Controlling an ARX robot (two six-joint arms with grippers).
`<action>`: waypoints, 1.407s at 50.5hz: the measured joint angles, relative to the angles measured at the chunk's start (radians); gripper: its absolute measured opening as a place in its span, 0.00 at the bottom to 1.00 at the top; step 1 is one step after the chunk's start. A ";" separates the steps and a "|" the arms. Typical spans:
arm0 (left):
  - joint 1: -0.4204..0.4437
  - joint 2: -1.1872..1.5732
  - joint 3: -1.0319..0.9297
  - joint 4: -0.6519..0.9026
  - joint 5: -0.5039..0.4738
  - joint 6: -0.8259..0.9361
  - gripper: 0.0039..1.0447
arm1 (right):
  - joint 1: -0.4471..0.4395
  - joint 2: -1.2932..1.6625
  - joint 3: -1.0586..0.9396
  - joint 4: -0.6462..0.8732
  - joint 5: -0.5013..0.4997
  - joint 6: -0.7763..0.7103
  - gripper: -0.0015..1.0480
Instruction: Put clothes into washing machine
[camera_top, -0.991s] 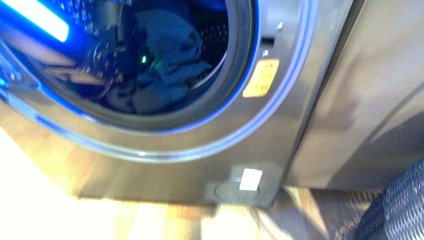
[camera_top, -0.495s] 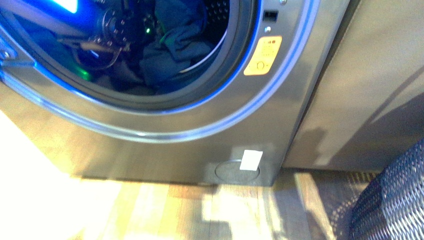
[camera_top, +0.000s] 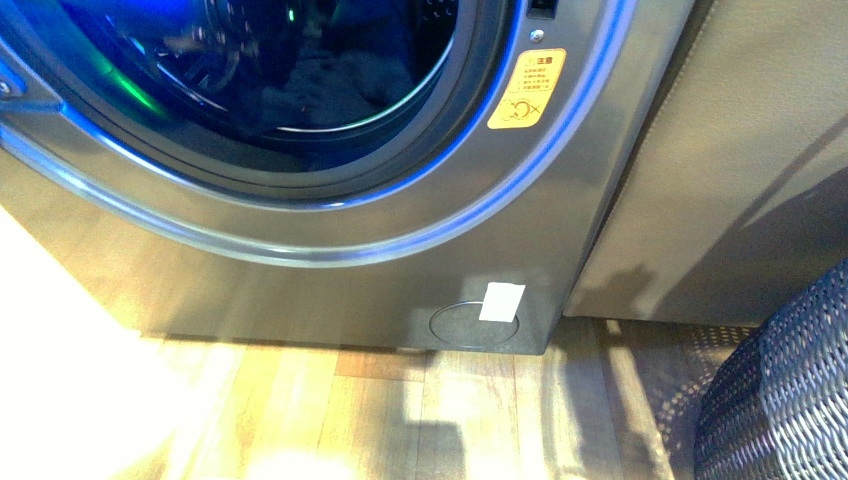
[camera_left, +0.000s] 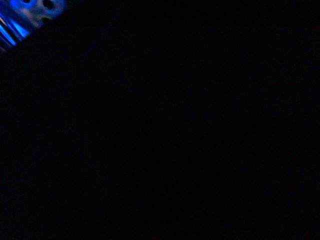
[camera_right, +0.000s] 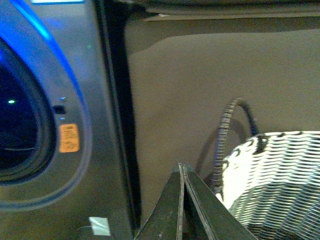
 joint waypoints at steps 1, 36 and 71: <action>0.000 0.000 0.004 -0.002 0.001 -0.010 0.13 | -0.010 -0.002 -0.002 0.000 0.002 0.000 0.02; -0.010 -0.121 -0.273 0.163 0.051 -0.143 0.13 | -0.027 -0.058 -0.065 0.003 -0.005 0.000 0.02; -0.013 -0.391 -0.806 0.306 0.058 -0.087 0.15 | -0.027 -0.058 -0.065 0.003 -0.005 0.000 0.02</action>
